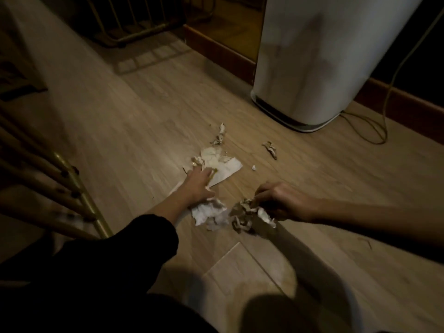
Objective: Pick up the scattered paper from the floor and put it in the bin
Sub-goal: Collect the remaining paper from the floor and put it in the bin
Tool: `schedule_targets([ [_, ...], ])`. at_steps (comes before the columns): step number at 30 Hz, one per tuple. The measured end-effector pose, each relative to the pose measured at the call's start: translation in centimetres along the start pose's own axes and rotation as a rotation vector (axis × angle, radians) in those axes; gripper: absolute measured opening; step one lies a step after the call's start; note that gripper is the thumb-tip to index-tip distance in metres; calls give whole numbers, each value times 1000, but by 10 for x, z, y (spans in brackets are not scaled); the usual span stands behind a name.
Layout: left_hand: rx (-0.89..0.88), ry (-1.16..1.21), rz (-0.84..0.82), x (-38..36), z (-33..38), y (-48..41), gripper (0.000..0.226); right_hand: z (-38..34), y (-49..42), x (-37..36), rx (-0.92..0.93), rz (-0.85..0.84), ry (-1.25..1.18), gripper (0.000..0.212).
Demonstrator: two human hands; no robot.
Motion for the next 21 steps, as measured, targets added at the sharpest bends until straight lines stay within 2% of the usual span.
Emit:
schedule_targets([
  [2, -8, -126, -96, -21, 1, -5, 77, -1, 2, 25, 9, -74, 47, 24],
  [3, -18, -168, -94, -25, 2, -8, 71, 1, 3, 34, -1, -109, 93, 20],
  [7, -97, -30, -12, -20, 15, -13, 32, 38, -8, 51, -133, -133, 207, 18],
  [10, -70, 120, 111, -5, 11, -16, 26, 81, -24, 52, -322, 13, 185, 27],
  [13, -35, 225, 374, 36, 4, -30, 32, 117, -36, 56, -530, 376, 105, 30],
  [15, -20, 196, 471, 63, 5, -47, 30, 130, -43, 42, -566, 512, 46, 28],
  [18, -43, 128, 500, 87, 16, -81, 23, 144, -59, -4, -568, 443, 50, 21],
  [21, -68, 58, 440, 88, 25, -122, 26, 146, -58, -41, -578, 414, 141, 25],
])
Point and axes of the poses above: each hand's wrist, its own y-axis away from the middle knuckle, its own x-axis out of the back of the hand, z = x × y, the point moved 8 cm from there along -y, towards the middle knuckle, and after that the axes turned 1 degree about -y, right-handed, at the moved point
